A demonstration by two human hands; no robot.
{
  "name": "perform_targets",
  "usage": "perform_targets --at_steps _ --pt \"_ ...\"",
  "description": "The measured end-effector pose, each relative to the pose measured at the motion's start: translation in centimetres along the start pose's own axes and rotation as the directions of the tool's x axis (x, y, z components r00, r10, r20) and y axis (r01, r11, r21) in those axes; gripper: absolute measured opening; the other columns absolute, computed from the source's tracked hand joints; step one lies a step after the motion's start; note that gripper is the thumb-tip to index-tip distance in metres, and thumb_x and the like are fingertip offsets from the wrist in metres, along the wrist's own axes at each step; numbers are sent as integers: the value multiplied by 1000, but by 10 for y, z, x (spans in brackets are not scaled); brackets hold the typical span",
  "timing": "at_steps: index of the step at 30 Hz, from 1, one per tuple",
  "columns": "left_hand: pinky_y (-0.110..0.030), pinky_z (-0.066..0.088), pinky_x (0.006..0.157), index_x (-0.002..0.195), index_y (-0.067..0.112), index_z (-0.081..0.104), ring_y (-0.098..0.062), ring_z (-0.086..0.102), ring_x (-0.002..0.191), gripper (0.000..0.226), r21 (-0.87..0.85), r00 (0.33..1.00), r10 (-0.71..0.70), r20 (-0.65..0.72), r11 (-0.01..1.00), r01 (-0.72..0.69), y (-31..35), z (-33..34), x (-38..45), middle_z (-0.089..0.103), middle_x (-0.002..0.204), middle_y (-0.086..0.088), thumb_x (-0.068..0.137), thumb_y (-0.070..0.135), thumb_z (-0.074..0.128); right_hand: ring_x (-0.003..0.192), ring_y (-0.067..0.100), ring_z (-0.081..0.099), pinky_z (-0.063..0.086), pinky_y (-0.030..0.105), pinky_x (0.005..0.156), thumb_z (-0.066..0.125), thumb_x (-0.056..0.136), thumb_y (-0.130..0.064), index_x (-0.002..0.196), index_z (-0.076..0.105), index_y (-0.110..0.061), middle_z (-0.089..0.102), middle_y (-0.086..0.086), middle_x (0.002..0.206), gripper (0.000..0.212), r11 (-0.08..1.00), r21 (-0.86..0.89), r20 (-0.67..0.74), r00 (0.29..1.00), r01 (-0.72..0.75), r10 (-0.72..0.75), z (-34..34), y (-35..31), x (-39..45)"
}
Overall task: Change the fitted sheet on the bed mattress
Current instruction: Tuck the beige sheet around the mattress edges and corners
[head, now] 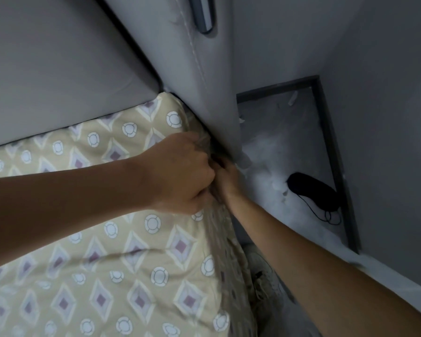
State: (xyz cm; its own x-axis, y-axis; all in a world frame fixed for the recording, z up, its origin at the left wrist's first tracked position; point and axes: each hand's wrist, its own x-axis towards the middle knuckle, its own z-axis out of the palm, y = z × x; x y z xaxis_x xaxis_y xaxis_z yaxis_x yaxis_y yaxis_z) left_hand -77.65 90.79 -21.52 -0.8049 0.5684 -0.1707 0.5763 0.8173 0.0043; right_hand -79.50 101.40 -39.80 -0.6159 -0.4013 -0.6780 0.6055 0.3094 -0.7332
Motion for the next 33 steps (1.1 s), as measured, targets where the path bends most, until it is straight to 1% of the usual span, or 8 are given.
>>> perform_targets --at_steps 4,8,11,13,15,18,27,33 --pt "-33 26 71 59 22 7 -26 36 45 41 -23 1000 3 31 1000 -3 -1 3 0 47 46 -6 79 34 41 101 24 64 44 12 76 48 108 -28 120 68 -9 70 6 112 29 977 -211 140 990 22 8 -2 -18 -1" --pt "-34 27 71 53 21 19 -23 32 45 36 1 998 -10 65 1000 10 0 2 -2 46 46 -5 81 35 36 67 13 71 50 24 62 37 109 -27 77 76 -19 71 2 66 51 972 114 341 927 -208 158 -8 -20 1" --pt "-33 20 71 54 19 27 -24 32 44 33 17 997 -18 81 1000 17 0 -1 -2 46 45 -5 81 34 38 59 14 71 50 18 50 34 108 -29 62 78 -18 70 4 62 64 935 231 432 890 -268 148 -13 -26 -1" --pt "-33 20 71 54 18 28 -25 35 44 33 28 995 -21 97 999 18 1 -2 -3 46 45 -5 81 34 38 70 14 72 53 20 59 43 107 -34 77 76 -21 73 2 71 46 934 225 328 924 -278 196 -8 -31 -11" --pt "-34 25 69 54 18 28 -26 37 44 33 15 993 -15 120 1000 13 1 -3 -3 45 45 -5 80 34 39 80 16 69 52 29 71 59 100 -35 84 70 -27 72 -3 79 21 989 119 155 985 -94 75 -7 -10 -13" --pt "-34 23 70 53 15 32 -28 39 45 34 38 985 -39 167 999 33 2 -4 -2 46 46 -6 82 33 38 89 17 70 57 32 80 68 96 -13 99 69 -20 74 2 95 8 998 -47 -97 994 47 -52 -23 18 -35" --pt "-40 36 80 66 14 52 -29 51 69 35 46 974 -148 169 989 143 13 14 -10 57 69 -6 93 32 41 108 19 66 51 33 97 61 104 -20 132 66 -17 73 4 118 29 976 -144 12 986 -162 165 -33 83 -83" --pt "-52 32 119 109 16 67 -32 53 113 25 21 974 -201 106 979 200 75 9 -28 58 121 -11 102 33 50 107 19 69 54 42 100 58 105 -36 126 69 -25 75 -2 113 26 973 -204 124 983 -109 136 -46 91 -100"
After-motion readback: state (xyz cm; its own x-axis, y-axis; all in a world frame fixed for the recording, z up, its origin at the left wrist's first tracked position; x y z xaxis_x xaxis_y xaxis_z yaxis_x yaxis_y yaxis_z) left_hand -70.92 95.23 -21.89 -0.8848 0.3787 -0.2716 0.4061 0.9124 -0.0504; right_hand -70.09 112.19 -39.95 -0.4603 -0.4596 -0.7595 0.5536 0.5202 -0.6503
